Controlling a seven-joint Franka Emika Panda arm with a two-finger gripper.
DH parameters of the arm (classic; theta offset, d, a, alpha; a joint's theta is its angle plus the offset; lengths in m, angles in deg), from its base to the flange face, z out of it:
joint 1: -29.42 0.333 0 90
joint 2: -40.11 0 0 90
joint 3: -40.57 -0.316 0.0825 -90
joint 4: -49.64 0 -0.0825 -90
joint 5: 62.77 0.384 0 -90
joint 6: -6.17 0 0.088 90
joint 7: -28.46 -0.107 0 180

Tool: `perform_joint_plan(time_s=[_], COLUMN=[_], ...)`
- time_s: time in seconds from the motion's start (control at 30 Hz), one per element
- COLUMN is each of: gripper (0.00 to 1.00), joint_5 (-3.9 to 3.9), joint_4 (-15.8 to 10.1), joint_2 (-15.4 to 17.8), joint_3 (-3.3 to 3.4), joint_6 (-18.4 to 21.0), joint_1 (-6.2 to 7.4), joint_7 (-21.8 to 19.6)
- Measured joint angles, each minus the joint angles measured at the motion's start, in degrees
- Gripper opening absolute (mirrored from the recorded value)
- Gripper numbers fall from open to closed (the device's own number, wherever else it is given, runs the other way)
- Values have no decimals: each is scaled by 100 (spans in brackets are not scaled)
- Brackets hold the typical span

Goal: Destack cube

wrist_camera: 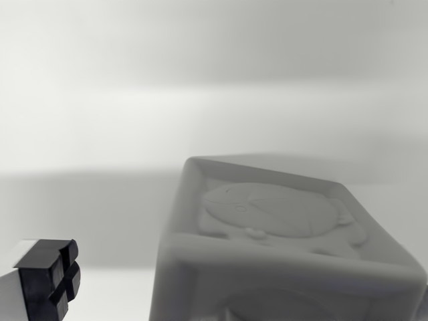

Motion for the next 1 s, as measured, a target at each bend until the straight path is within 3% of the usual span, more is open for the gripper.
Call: perform_joint_plan(time_s=[0.33,0.57,0.77,1.0], gripper=[100,100,100,100], joint_5=[15,76,182,381], joint_4=[-50,-118,-193,-263], joint_2=[180,458,768,1204], joint_3=[-54,-162,-278,-412], joint_6=[111,317,552,901], joint_1=[-50,-140,-232,-325], joint_7=[16,60,138,281])
